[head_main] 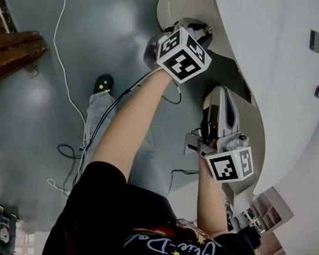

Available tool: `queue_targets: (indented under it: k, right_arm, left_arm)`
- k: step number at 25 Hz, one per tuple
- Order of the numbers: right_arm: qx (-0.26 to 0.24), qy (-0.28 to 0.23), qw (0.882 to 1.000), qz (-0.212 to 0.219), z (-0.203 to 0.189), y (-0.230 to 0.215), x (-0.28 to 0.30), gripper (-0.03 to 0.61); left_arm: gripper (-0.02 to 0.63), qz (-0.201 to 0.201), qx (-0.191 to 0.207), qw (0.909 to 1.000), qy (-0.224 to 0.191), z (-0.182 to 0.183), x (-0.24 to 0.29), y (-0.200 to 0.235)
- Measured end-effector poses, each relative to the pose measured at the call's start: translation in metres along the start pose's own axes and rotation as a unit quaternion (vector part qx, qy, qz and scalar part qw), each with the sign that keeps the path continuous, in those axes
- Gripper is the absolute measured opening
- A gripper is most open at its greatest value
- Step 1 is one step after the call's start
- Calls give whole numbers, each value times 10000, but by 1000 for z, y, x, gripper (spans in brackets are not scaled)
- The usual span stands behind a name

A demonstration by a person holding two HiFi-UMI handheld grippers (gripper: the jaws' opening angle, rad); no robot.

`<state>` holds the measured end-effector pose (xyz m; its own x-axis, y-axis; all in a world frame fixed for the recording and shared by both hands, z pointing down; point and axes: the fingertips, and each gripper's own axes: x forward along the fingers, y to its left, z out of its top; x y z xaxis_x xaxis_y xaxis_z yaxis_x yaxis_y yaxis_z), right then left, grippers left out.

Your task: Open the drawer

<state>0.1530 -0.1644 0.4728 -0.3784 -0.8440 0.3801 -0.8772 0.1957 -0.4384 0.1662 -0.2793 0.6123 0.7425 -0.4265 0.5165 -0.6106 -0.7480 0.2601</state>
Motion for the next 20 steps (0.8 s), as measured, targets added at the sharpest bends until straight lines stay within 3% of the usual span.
queue_targets:
  k: [20]
  right_arm:
    - [-5, -31, 10000, 70, -4, 18, 6, -2]
  left_arm:
    - [98, -32, -43, 9998, 192, -19, -23, -6]
